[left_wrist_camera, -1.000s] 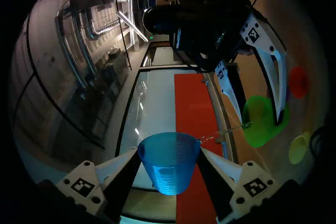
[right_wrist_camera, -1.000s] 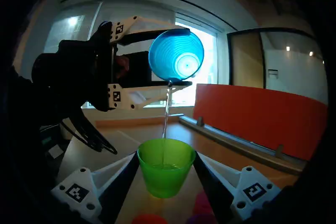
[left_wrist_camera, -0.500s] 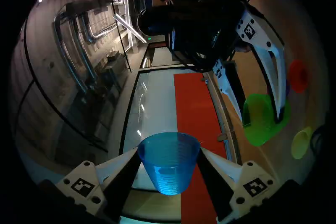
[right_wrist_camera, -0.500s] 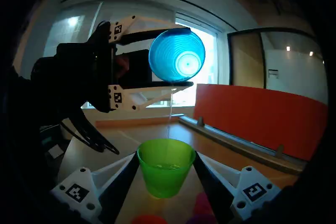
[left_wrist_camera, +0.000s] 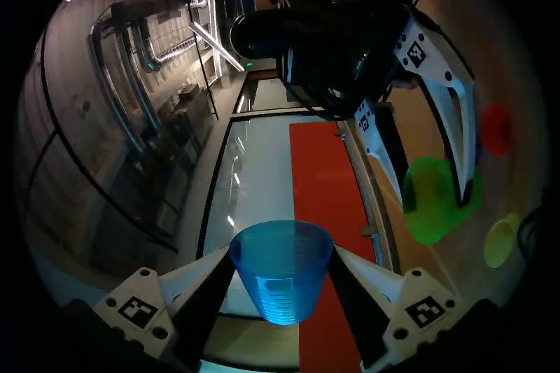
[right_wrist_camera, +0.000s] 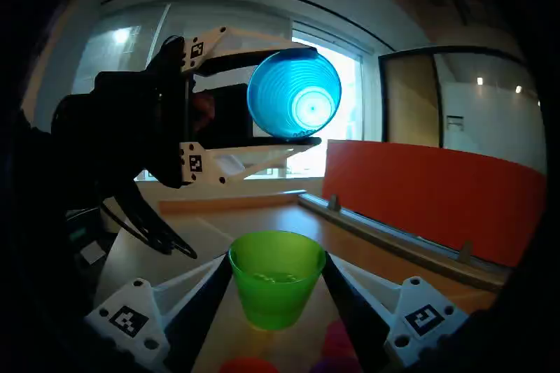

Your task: Pour water

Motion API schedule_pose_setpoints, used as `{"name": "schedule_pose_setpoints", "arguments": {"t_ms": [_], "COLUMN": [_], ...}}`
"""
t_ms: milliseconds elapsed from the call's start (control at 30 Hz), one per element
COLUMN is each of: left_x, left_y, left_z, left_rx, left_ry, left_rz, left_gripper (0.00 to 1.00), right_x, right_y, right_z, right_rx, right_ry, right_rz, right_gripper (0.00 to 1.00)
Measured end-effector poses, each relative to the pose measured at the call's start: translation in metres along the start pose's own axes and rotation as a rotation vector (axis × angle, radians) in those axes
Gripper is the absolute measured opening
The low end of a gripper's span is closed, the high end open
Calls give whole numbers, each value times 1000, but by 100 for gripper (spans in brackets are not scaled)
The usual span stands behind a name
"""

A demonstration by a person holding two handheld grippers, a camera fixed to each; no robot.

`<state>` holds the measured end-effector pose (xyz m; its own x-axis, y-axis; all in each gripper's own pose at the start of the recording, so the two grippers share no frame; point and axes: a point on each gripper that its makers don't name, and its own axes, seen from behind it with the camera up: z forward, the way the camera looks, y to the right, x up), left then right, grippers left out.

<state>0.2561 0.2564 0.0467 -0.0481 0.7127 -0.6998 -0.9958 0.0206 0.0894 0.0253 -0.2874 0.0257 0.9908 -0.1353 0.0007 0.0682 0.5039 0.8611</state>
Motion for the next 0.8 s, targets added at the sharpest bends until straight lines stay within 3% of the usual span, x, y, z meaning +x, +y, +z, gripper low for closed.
{"name": "schedule_pose_setpoints", "arguments": {"t_ms": [200,400,800], "left_x": [-3,-7,-19], "left_y": [1,-1,1], "left_z": [1,0,-4], "left_rx": [2,0,-8], "left_ry": [-2,-4,-11], "left_rz": [-46,-141,-421], "left_gripper": [87,87,87], "right_x": [0,-2,0], "right_y": [1,1,1], "right_z": [0,-2,-6], "right_rx": [-4,-5,-11], "right_ry": [3,7,14], "right_rz": [0,-1,-8], "right_gripper": [92,92,92]}}
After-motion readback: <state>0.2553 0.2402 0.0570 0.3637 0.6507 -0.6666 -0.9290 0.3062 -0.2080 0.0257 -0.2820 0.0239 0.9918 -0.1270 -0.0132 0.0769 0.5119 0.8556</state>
